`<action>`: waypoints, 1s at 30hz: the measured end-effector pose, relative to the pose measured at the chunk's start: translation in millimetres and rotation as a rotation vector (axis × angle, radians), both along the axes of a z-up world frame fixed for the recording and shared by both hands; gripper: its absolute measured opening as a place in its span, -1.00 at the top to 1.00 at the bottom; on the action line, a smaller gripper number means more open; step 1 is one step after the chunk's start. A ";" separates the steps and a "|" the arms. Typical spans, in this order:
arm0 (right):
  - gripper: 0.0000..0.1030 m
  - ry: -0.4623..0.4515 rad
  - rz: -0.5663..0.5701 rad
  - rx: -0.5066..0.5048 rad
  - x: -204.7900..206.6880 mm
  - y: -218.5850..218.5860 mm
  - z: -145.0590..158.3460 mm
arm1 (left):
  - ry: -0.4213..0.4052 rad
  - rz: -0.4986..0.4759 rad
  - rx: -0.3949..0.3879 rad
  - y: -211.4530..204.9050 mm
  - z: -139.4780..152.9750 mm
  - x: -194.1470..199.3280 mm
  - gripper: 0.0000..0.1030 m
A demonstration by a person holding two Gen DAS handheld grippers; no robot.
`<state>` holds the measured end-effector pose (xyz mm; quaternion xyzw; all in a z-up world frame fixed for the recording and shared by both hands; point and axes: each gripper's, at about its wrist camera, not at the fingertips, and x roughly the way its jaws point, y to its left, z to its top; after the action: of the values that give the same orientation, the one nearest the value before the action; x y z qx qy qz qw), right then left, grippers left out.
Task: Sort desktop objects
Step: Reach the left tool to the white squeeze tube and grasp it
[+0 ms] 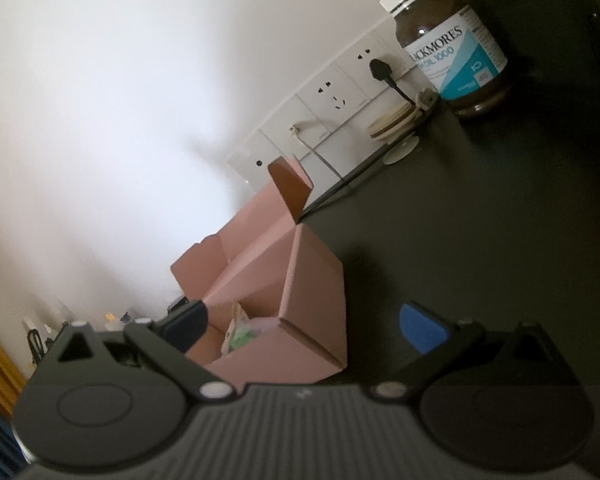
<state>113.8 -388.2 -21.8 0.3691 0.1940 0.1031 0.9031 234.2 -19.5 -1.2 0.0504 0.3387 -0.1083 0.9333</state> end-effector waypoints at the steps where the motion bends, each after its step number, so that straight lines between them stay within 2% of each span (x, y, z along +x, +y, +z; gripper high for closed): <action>1: -0.99 -0.002 -0.001 0.002 -0.3 -0.4 -0.1 | 0.000 0.000 0.000 0.0 0.0 0.0 -1.00; 28: -0.99 -0.007 0.014 -0.007 1.5 0.9 0.5 | 0.009 -0.016 0.015 -1.3 2.5 0.6 -1.00; 30: -0.99 -0.008 0.013 -0.005 1.7 1.9 0.8 | -0.004 -0.020 0.027 -2.6 3.1 -1.4 -0.94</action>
<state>115.4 -386.3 -20.9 0.3650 0.1929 0.1101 0.9041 232.8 -22.1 1.9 0.0663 0.3379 -0.1128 0.9321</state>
